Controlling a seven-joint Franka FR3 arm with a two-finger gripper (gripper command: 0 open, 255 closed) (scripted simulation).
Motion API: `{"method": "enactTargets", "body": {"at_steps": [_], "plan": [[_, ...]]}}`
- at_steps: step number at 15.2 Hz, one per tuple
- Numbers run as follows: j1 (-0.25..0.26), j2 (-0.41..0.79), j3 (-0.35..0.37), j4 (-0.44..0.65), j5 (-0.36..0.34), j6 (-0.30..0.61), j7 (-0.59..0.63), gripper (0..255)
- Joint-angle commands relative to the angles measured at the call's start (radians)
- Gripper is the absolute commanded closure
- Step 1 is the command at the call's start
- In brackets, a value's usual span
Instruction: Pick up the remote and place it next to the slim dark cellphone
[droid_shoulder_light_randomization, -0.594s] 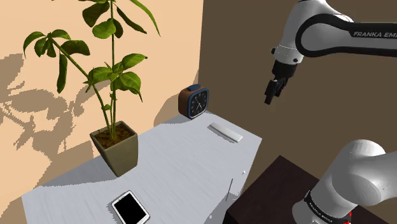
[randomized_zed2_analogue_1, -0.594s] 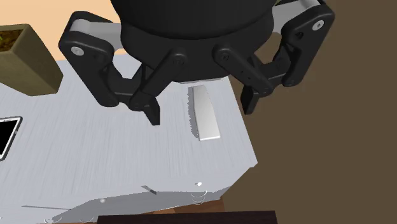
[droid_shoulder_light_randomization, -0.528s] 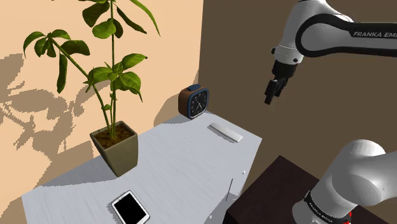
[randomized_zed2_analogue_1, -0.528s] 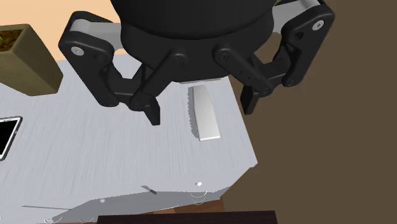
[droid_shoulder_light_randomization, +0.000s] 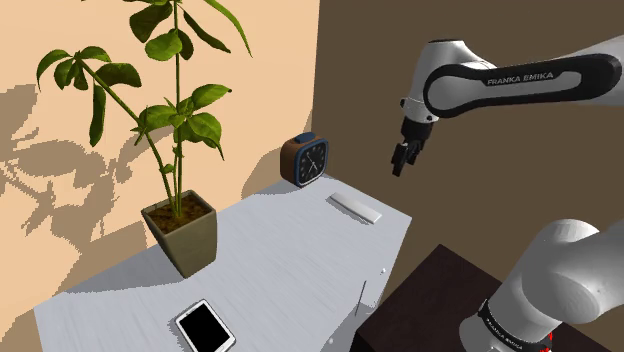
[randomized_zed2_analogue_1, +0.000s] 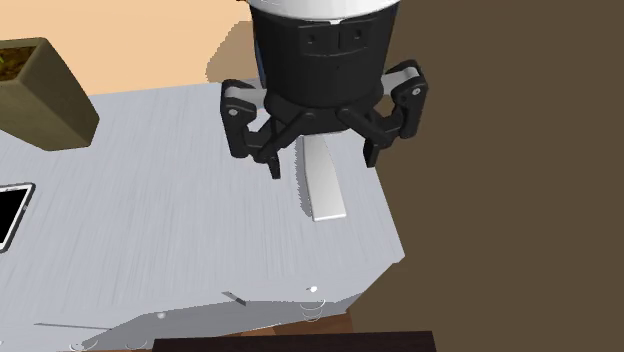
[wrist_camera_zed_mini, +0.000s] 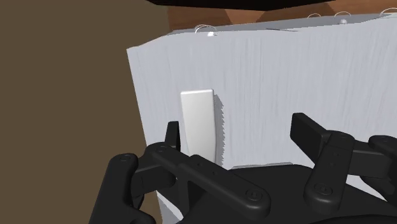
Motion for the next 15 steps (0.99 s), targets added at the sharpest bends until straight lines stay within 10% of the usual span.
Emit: {"method": "enactTargets", "body": {"at_steps": [1,15], "plan": [[0.004,0.06,-0.005,-0.009,0.003,0.067,-0.003,0],[0.023,0.595,-0.041,0.137,0.078,0.432,-0.086,0]]}}
